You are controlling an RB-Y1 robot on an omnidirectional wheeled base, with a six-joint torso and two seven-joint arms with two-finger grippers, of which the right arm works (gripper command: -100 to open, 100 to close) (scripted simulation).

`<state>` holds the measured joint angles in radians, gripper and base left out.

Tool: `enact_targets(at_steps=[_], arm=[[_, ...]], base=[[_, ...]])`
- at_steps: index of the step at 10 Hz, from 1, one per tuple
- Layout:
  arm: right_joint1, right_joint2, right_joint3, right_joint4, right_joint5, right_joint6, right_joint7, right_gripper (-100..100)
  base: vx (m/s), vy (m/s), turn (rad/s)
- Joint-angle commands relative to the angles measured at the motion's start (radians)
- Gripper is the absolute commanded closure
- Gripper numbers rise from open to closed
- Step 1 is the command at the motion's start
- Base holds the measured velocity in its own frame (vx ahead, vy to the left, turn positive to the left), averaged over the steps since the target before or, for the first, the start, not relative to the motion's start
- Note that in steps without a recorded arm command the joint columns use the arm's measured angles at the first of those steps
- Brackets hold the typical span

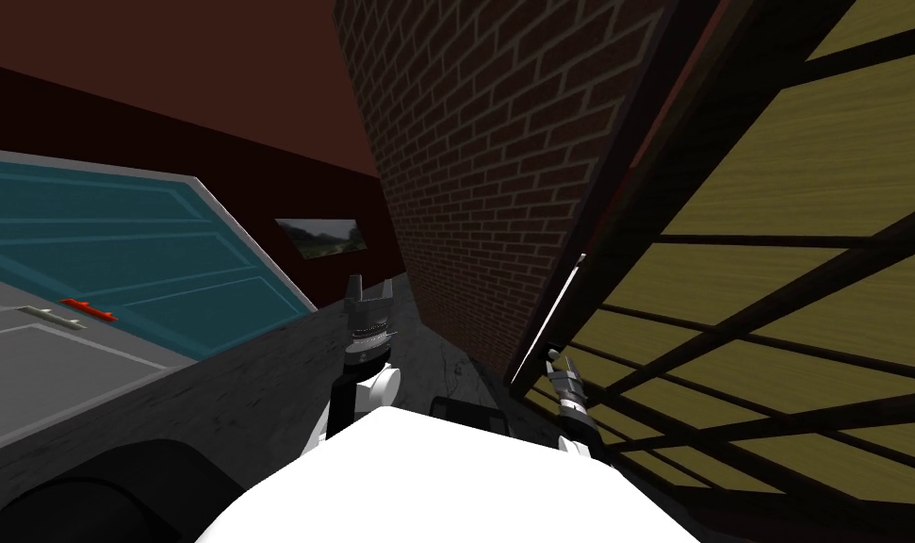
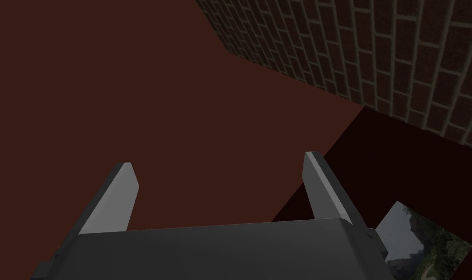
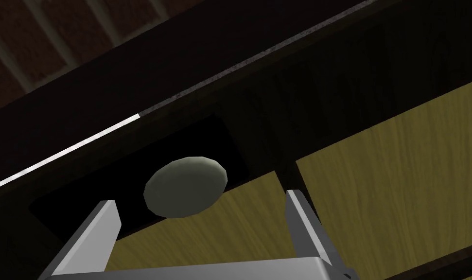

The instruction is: Pull the door open

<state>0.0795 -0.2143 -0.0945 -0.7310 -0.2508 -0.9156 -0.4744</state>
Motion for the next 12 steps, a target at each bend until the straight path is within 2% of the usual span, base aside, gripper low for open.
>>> enact_targets(at_steps=[1,3,4,5,6,8,9,10,11,12], arm=[[0.001,0.002,0.004,-0.005,-0.01,0.003,-0.032,-100],[-0.004,0.008,0.018,-0.01,-0.046,0.009,-0.098,-100],[-0.004,0.008,0.018,-0.01,-0.046,0.009,-0.113,-100],[-0.007,0.011,0.026,-0.013,-0.065,0.012,-0.149,-100],[-0.007,0.011,0.026,-0.013,-0.065,0.012,-0.153,-100],[-0.013,0.018,0.042,-0.018,-0.105,0.019,-0.219,-100],[-0.013,0.018,0.042,-0.018,-0.105,0.019,-0.236,-100],[-0.016,0.021,0.05,-0.02,-0.126,0.022,-0.272,-100],[-0.016,0.021,0.05,-0.02,-0.126,0.022,-0.278,-100],[-0.019,0.025,0.058,-0.023,-0.147,0.025,-0.318,-100]], base=[[-0.044,-0.007,0.014],[-0.05,-0.001,0.039],[-0.054,0.0,0.02],[-0.061,-0.007,0.037],[-0.045,-0.005,0.017],[-0.065,-0.005,0.045],[-0.062,-0.008,0.02],[-0.052,-0.008,0.031],[-0.042,-0.008,0.017],[-0.047,-0.012,0.037]])
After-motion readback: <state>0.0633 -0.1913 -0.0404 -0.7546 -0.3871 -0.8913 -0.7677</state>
